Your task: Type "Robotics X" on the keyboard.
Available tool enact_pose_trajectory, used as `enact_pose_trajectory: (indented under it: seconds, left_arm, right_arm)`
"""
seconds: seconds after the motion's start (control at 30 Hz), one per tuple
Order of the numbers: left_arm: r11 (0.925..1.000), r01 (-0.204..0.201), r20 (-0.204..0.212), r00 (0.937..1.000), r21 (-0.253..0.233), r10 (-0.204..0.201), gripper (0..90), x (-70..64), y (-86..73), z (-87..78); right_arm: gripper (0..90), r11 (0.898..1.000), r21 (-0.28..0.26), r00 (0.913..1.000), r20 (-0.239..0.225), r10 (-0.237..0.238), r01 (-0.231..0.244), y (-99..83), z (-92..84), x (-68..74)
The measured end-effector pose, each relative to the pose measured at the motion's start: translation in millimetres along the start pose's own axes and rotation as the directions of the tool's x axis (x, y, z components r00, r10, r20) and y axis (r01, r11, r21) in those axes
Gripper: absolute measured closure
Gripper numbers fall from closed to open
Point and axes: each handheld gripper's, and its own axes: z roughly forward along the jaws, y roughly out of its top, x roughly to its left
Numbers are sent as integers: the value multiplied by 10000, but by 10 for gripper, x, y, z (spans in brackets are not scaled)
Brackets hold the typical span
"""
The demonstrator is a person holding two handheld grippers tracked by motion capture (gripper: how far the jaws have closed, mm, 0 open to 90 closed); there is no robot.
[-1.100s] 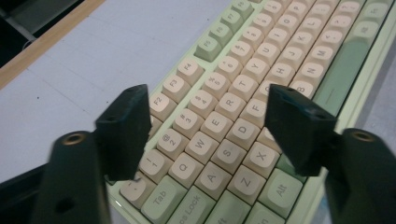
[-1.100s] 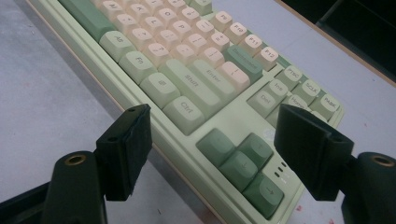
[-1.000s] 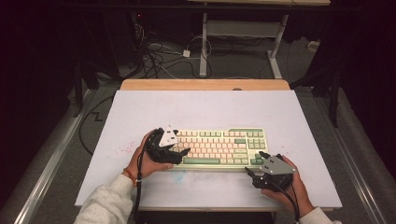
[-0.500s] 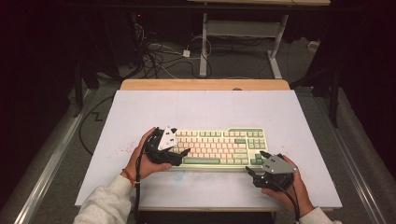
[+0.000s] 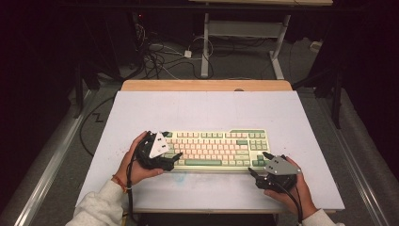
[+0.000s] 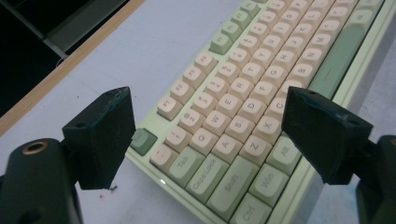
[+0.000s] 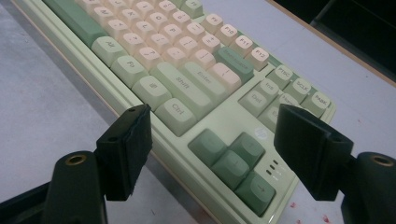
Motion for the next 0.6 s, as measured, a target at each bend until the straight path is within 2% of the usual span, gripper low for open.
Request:
enact_pose_trajectory:
  seconds: [0.37,0.6]
  left_arm:
    - [9998,34,-240,9997,196,-29,166,39,-207,-115]
    - [9996,263,-233,9994,107,-260,168,46,-280,-178]
  right_arm:
    - [282,10000,33,10000,-22,25,-25,-5,10,-10]
    - [280,9999,-25,9999,-20,105,-105,7,3,-19]
